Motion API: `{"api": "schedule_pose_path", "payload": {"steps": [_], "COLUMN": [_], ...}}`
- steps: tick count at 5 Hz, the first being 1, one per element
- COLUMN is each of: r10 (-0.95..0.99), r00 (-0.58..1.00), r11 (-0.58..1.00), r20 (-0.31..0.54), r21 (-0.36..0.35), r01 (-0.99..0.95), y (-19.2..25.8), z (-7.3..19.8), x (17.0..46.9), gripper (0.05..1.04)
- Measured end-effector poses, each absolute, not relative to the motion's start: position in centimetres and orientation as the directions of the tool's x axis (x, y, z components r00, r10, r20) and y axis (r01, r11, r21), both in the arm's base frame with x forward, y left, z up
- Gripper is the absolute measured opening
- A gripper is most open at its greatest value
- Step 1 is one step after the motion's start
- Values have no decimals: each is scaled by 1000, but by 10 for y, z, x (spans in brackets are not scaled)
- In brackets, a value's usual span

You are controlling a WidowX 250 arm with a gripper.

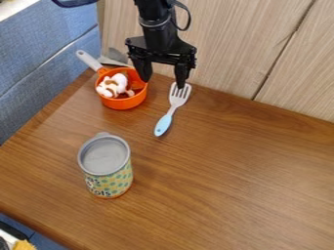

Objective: Pushed the yellow can to the right of the blue spatula

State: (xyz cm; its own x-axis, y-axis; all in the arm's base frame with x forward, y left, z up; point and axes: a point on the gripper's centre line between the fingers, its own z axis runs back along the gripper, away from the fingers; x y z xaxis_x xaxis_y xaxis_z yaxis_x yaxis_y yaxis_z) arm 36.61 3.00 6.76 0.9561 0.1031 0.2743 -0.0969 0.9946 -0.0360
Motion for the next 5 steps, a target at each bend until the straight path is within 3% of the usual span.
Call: {"api": "schedule_pose_path", "payload": {"steps": [1,2,3,4,5], "r10": [104,93,81,30,-22], "r00": [966,973,966,965,975], "r11": [995,996,996,999,1000], "r20": [237,212,246,261,220], "r21": [-36,-33,-48,-34,10], "r01": [-98,-88,-71,-22,20], "y": [30,35,40,43,49], "z": [55,57,76,89,85], "x": [362,340,321,294,257], "gripper": [1001,1000,1000,1000,1001]}}
